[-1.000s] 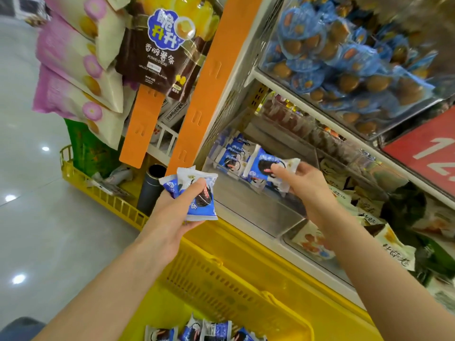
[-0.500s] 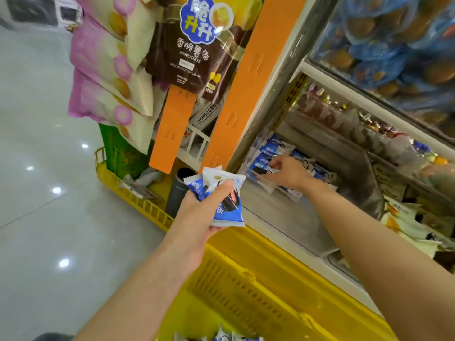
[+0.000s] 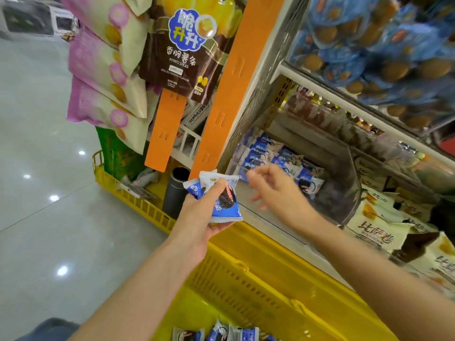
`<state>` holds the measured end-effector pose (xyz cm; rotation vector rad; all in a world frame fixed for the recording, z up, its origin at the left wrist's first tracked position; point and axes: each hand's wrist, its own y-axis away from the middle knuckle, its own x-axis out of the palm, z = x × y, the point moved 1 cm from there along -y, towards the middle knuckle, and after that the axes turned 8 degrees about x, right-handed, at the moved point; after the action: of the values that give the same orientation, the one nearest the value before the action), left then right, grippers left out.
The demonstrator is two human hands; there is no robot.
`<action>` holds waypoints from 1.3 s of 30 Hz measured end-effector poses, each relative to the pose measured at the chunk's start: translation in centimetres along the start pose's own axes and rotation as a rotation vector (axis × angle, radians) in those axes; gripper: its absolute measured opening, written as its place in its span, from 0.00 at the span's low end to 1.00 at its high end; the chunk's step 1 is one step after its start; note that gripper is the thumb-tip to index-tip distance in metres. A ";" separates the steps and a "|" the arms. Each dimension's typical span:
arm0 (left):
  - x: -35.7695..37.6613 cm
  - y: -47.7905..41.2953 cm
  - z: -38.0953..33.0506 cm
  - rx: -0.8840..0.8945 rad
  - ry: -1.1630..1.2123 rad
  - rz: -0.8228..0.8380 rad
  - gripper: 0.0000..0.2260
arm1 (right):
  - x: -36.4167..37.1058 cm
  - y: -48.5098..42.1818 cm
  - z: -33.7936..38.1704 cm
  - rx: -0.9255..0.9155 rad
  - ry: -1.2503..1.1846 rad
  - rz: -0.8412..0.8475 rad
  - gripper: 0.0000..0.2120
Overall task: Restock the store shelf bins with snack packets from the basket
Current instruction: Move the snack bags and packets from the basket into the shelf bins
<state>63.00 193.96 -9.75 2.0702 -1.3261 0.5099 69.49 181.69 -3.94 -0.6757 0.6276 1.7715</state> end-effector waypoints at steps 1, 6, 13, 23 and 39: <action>0.2 0.3 0.1 0.007 -0.014 0.011 0.20 | 0.6 1.4 0.1 0.097 -0.067 0.139 0.13; 1.0 1.9 0.6 0.085 -0.235 0.065 0.17 | 0.9 3.8 0.0 0.205 -0.127 0.282 0.10; 1.0 2.8 -0.6 0.045 -0.564 0.332 0.26 | -2.0 3.3 -0.1 0.062 0.021 0.292 0.27; 0.4 1.5 -0.3 0.076 -0.334 0.304 0.24 | -4.9 2.2 -0.3 0.156 -0.260 0.292 0.03; 0.7 -2.2 0.1 0.184 -0.279 0.068 0.08 | -6.9 -2.3 -0.8 0.152 -0.092 0.277 0.16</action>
<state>65.31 194.16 -10.03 2.3185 -1.5641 0.3947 73.54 177.21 0.17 -0.4146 0.8139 1.9726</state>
